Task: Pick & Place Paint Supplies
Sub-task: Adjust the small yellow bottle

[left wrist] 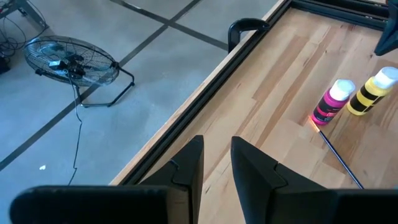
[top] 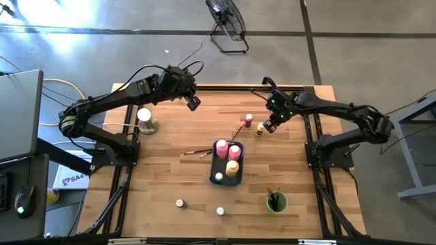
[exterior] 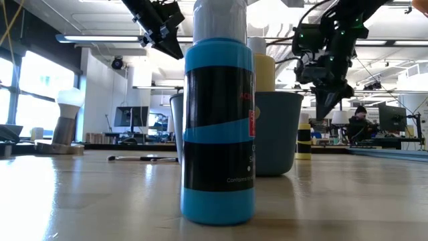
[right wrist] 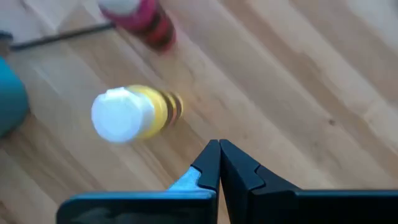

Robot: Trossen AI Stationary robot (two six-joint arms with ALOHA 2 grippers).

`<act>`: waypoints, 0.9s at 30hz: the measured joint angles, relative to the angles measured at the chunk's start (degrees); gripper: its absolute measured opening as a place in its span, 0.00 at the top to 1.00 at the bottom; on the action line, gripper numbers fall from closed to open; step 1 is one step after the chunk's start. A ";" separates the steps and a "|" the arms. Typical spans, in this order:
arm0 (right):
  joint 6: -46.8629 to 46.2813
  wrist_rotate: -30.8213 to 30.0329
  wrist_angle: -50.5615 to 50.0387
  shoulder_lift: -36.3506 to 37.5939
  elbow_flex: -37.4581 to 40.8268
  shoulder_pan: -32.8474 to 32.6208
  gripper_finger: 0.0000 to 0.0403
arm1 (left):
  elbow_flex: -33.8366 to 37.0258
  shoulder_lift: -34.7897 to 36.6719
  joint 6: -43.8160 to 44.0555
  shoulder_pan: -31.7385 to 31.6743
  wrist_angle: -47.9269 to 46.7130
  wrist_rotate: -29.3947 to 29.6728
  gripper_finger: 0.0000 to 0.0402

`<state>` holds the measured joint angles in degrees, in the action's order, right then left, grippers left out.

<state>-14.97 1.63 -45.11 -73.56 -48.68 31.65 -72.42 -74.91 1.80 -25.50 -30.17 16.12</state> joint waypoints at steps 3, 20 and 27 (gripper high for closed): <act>0.37 1.39 -0.36 -2.37 -0.01 0.17 1.00 | 0.00 0.01 0.01 0.00 0.00 0.00 0.81; 6.25 2.83 3.45 -6.60 0.10 3.92 1.00 | 0.00 0.02 0.02 0.00 -0.22 -0.02 0.81; 5.50 3.67 8.51 -6.60 5.55 3.99 1.00 | 0.00 0.02 0.02 0.00 -0.20 -0.02 0.81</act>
<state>-9.47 5.30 -36.60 -80.16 -43.13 35.64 -72.42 -74.89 1.83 -25.51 -30.37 16.10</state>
